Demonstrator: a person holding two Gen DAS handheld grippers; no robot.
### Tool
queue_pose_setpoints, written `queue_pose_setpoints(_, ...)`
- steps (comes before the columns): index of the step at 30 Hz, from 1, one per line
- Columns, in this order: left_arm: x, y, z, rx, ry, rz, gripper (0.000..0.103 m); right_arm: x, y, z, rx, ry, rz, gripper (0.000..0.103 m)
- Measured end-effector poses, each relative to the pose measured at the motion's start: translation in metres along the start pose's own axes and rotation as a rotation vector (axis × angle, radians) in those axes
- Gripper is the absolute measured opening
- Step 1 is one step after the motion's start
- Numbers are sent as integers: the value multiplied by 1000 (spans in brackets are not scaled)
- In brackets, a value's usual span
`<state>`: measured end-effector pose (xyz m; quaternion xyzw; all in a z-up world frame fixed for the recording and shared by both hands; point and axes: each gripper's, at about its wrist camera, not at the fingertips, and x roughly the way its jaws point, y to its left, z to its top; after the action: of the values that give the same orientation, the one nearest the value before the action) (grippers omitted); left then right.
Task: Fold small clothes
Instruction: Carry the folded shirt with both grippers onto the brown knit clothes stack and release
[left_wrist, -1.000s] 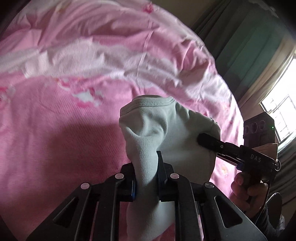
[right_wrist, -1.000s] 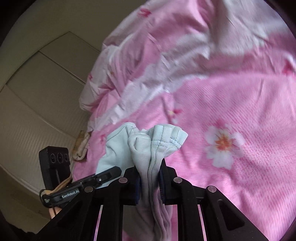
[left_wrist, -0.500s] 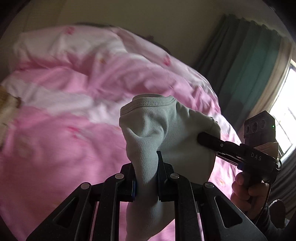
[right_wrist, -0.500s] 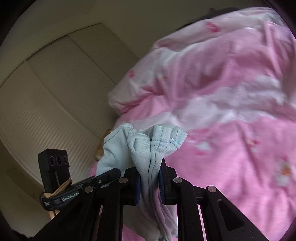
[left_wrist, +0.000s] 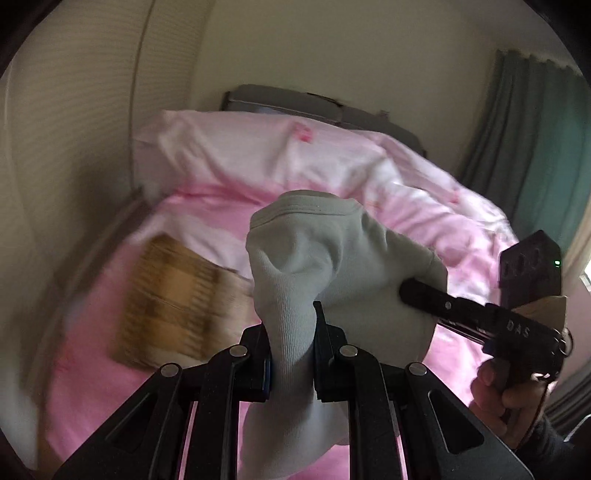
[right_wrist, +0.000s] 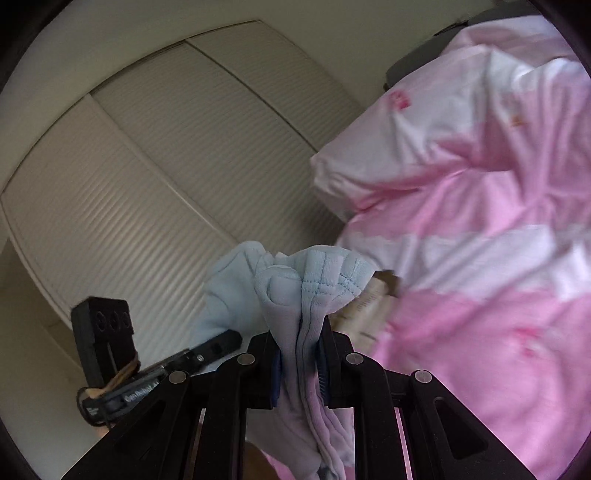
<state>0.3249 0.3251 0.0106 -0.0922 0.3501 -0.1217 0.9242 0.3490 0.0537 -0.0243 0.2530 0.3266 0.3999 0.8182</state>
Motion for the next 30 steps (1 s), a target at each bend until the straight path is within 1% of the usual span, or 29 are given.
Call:
queue_pose_setpoints(1,4,15,6,5,7,19,17,26,9,2,-2,3,0,16)
queue_pose_setpoints(3,19,50,19,2,36,48,17,65,17,5,-1,11,4,16)
queue_pose_setpoints(6,45,83,26,6,73,71,17,115,21,12,10,24,-4,16)
queue_pose_setpoints(8,66,99,28,17,93,82,17,139,14,16,30,40,-13,16)
queue_pose_setpoints(10,92,113,26,6,118,87,17,163,0,15,57,59,-47,16)
queue_pose_setpoints(13,132,126,21,-9,180,103,18,193,-24,11,103,92,-86,16)
queue_pose_setpoints(16,161,135,11,-12,223,116,18,219,-48,6,143,128,-126,16)
queue_pose_setpoints(18,171,140,6,-14,223,118,21,229,-61,4,158,146,-146,16)
queue_pose_setpoints(22,177,145,1,-21,193,92,27,244,-85,-2,167,170,-182,17)
queue_pose_setpoints(26,178,145,-2,-16,168,98,28,252,-105,-10,209,199,-203,20)
queue_pose_setpoints(27,174,142,-1,-6,152,109,30,253,-106,-11,199,201,-206,21)
queue_pose_setpoints(28,171,141,0,6,137,133,37,250,-102,-11,180,202,-210,22)
queue_pose_setpoints(29,164,140,0,17,119,163,42,248,-99,-11,162,202,-217,26)
queue_pose_setpoints(30,158,140,1,22,105,175,42,245,-93,-9,131,197,-238,32)
